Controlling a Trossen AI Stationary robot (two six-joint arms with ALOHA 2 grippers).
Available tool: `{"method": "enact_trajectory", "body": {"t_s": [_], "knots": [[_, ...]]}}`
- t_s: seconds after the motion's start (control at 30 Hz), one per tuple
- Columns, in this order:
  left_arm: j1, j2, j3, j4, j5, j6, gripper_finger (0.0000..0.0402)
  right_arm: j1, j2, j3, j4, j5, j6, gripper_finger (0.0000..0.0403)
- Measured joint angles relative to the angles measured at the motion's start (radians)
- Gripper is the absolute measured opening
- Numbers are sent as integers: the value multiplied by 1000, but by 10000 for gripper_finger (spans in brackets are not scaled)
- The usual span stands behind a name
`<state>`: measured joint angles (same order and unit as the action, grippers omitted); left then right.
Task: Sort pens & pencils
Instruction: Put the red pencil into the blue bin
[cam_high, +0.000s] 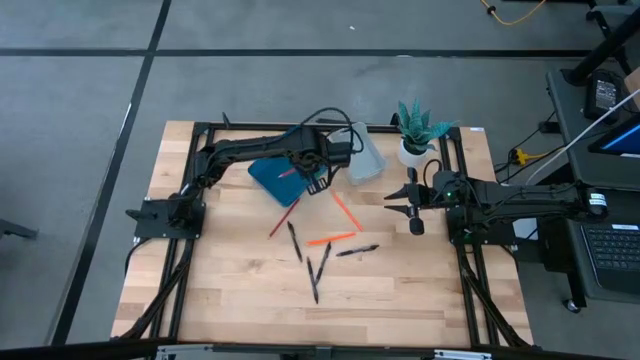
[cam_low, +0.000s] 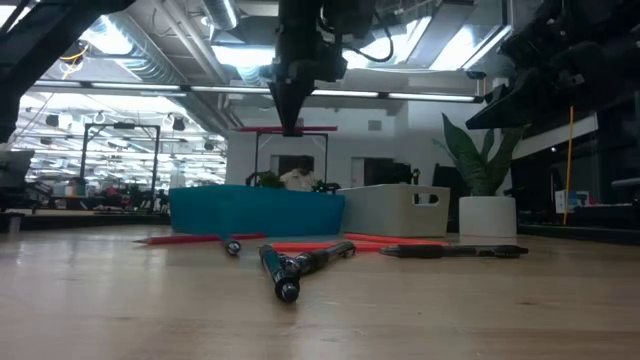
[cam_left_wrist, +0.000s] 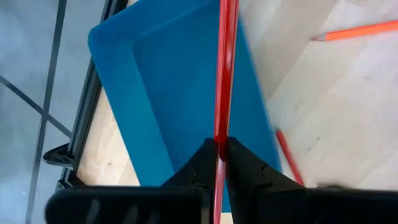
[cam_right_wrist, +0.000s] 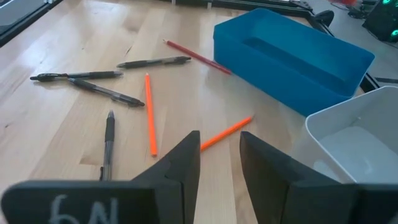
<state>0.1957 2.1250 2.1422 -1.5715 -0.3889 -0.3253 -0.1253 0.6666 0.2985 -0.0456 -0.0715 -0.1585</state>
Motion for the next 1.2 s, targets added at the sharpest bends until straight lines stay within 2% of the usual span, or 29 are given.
{"method": "enact_trajectory", "body": {"t_s": [0.43, 0.97, 1.2], "knots": [[71, 0, 0, 0, 3, 55, 16, 0, 0, 0, -14, 0, 0, 115], [95, -2, -2, 1, 9, 99, 16, 0, 0, 0, -28, 0, 0, 115], [154, -3, -122, 10, 15, 69, 16, 0, 0, 0, -28, 0, 0, 115]]}}
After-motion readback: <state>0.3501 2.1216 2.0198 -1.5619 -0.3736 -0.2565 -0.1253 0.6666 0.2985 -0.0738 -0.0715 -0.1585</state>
